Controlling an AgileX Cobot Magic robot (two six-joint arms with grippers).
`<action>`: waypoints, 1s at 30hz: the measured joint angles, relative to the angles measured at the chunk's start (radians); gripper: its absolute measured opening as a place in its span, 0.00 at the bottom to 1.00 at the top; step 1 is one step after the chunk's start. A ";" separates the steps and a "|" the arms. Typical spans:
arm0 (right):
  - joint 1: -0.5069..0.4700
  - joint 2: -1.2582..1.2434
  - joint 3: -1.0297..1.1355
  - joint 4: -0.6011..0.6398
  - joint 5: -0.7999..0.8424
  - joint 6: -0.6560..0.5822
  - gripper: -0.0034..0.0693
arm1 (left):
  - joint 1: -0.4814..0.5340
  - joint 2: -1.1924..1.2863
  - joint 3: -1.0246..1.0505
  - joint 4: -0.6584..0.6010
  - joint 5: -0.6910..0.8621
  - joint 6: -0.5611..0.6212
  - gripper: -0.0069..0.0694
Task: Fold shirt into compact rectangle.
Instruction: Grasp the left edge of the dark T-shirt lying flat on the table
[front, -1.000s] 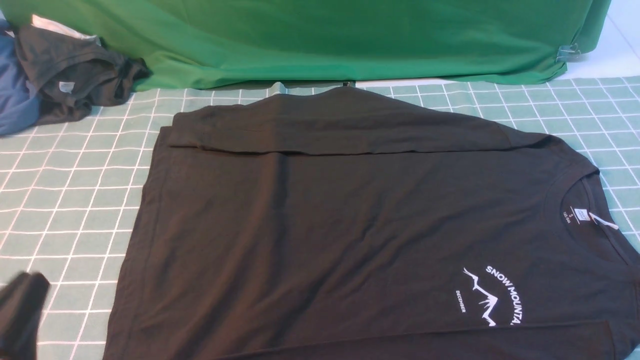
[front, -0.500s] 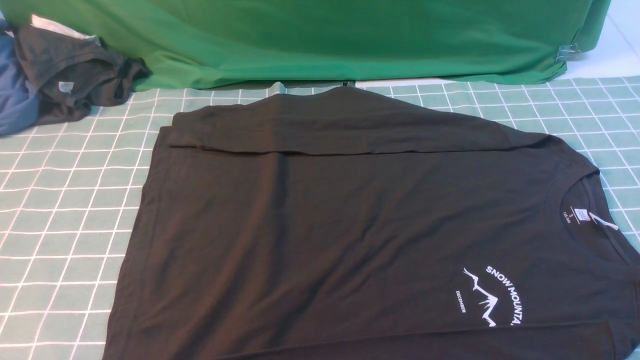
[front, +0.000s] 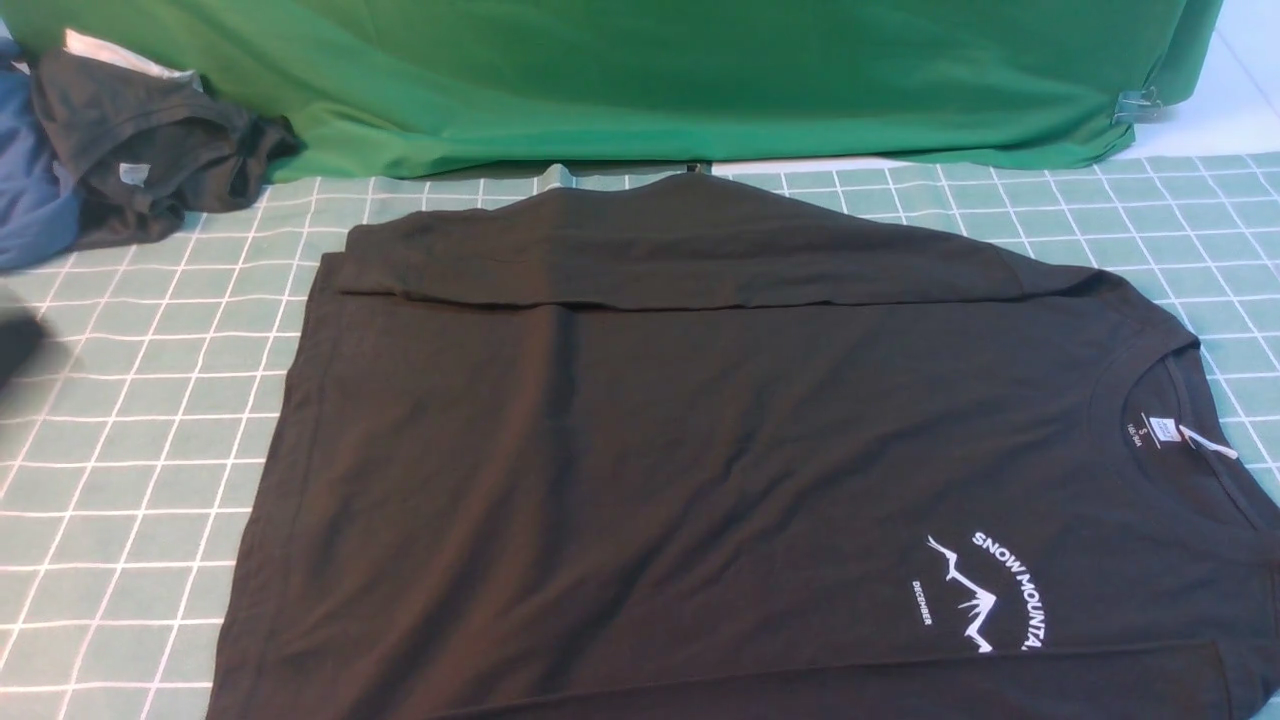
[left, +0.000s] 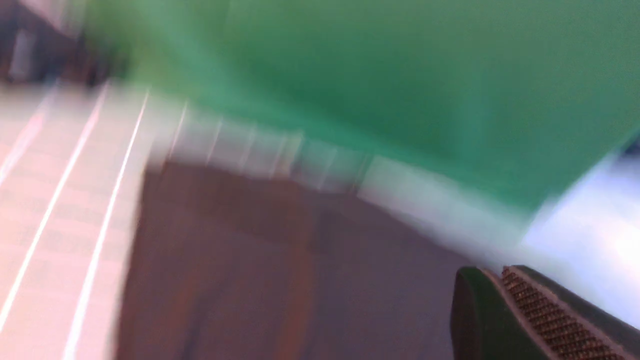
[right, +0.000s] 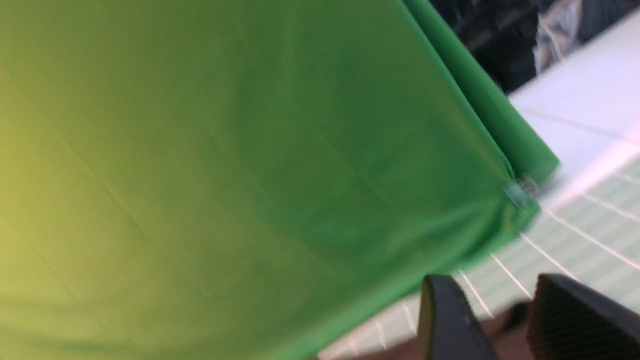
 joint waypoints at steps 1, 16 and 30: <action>0.009 -0.001 -0.029 0.002 0.047 0.012 0.37 | 0.000 0.079 -0.002 0.003 0.076 0.037 0.11; 0.231 0.691 -0.818 -0.031 0.942 -0.519 0.09 | -0.182 0.453 0.166 0.163 0.172 0.075 0.09; 0.361 0.835 -0.832 0.051 0.887 -0.590 0.10 | -0.219 0.609 0.181 0.249 0.086 0.049 0.49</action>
